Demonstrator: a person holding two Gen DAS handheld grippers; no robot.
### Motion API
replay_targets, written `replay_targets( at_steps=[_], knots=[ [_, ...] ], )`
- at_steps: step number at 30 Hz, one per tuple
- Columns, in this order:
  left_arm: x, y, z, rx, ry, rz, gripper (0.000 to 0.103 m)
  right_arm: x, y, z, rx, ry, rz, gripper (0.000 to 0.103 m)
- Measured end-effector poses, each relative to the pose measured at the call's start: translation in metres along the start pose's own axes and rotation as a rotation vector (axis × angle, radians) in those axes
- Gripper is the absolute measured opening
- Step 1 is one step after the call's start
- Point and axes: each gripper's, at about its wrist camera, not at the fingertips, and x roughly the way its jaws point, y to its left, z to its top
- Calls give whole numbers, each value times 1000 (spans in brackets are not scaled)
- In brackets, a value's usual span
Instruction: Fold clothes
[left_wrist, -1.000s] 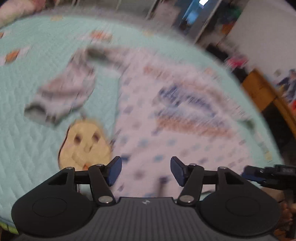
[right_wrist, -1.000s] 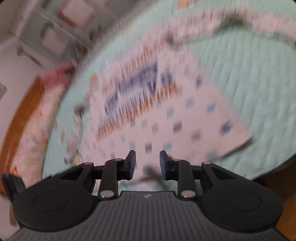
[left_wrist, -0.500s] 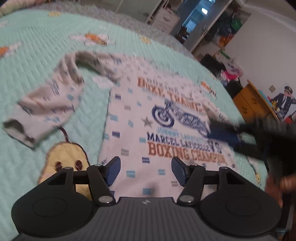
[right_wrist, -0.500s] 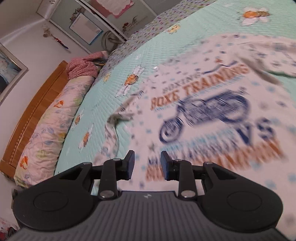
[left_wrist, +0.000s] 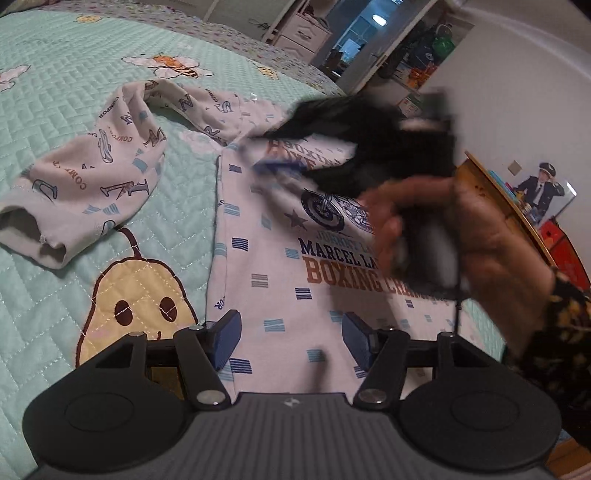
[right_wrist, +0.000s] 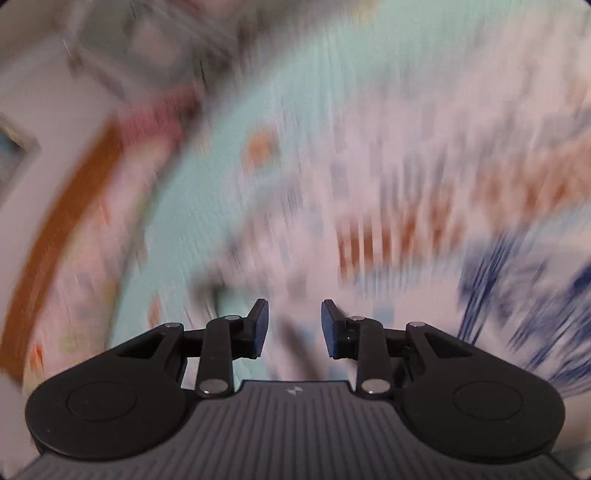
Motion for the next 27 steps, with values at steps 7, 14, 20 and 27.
replay_targets(
  at_steps=[7, 14, 20, 27],
  knots=[
    [-2, 2, -2, 0, -6, -14, 64, -21, 13, 8, -69, -96, 20, 33],
    [-4, 9, -2, -21, -4, -51, 64, 19, 24, 42, 23, -182, -80, 44],
    [-4, 8, -3, -2, -6, -54, 64, 44, 31, 41, -35, -53, 13, 45],
    [-2, 4, -5, 17, -11, -37, 64, 29, 11, 51, 97, -166, 65, 45]
  ],
)
